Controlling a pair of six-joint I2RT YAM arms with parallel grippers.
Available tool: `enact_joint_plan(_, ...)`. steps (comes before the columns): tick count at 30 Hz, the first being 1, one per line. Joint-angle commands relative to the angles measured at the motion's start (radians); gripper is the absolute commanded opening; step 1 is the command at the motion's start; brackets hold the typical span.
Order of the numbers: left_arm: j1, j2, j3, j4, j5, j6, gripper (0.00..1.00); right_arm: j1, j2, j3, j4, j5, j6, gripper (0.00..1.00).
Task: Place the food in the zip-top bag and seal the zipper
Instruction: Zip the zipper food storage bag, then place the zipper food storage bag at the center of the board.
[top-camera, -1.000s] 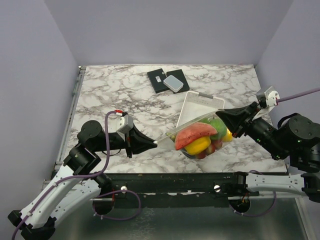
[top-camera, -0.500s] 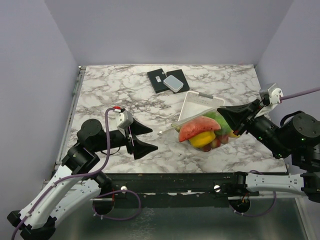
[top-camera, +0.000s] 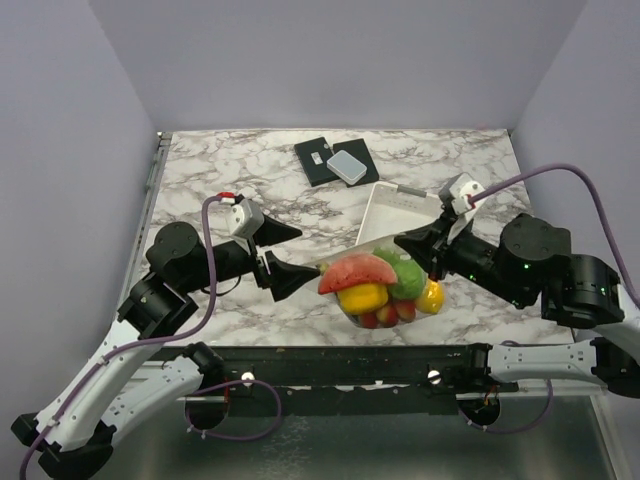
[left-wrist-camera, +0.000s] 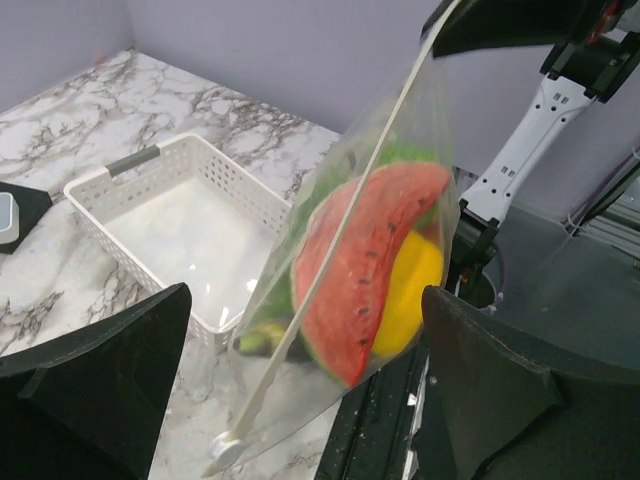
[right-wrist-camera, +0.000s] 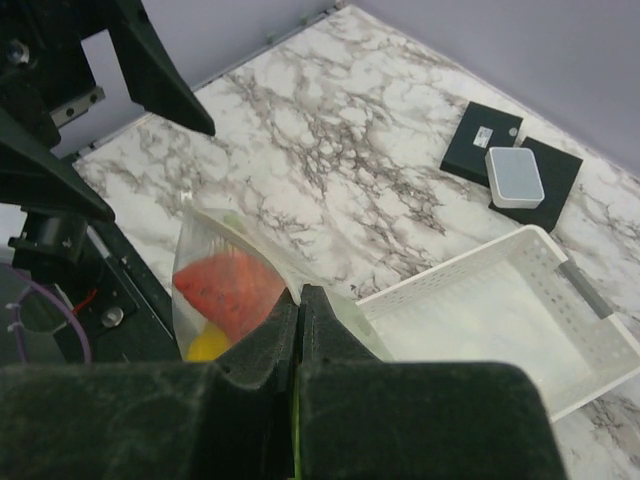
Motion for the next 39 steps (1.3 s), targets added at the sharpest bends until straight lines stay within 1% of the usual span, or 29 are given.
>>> enact_joint_plan(1, 0.002, 0.025, 0.057, -0.002, -0.019, 0.029, 0.99, -0.002, 0.022, 0.017, 0.016, -0.082, 0.01, 0.01)
enact_joint_plan(7, 0.001, 0.043, 0.058, -0.002, -0.009, 0.064, 0.99, -0.001, 0.048, -0.012, 0.037, -0.178, 0.013, 0.01)
enact_joint_plan(8, 0.001, 0.06, 0.044, 0.01, 0.022, 0.08, 0.99, -0.001, 0.076, -0.005, 0.039, -0.263, 0.013, 0.01)
enact_joint_plan(13, 0.001, 0.069, 0.018, 0.044, 0.127, 0.09, 0.99, -0.001, 0.113, 0.007, 0.044, -0.316, 0.012, 0.01)
enact_joint_plan(18, 0.001, 0.059, -0.017, 0.06, 0.179, 0.106, 0.99, -0.002, 0.156, 0.025, 0.043, -0.366, 0.007, 0.01)
enact_joint_plan(22, -0.003, 0.033, -0.065, 0.091, 0.277, 0.111, 0.99, -0.002, 0.176, 0.037, 0.048, -0.394, 0.004, 0.01)
enact_joint_plan(25, -0.008, 0.006, -0.101, 0.106, 0.315, 0.111, 0.99, -0.001, 0.185, 0.041, 0.058, -0.417, 0.002, 0.01)
enact_joint_plan(30, -0.011, -0.025, -0.144, 0.114, 0.306, 0.11, 0.97, -0.001, 0.198, 0.059, 0.072, -0.443, 0.004, 0.01)
enact_joint_plan(37, -0.016, -0.018, -0.19, 0.125, 0.255, 0.103, 0.95, -0.001, 0.216, 0.094, 0.083, -0.447, 0.008, 0.01)
enact_joint_plan(39, -0.016, -0.013, -0.197, 0.128, 0.232, 0.105, 0.95, -0.002, 0.221, 0.101, 0.085, -0.486, 0.007, 0.01)
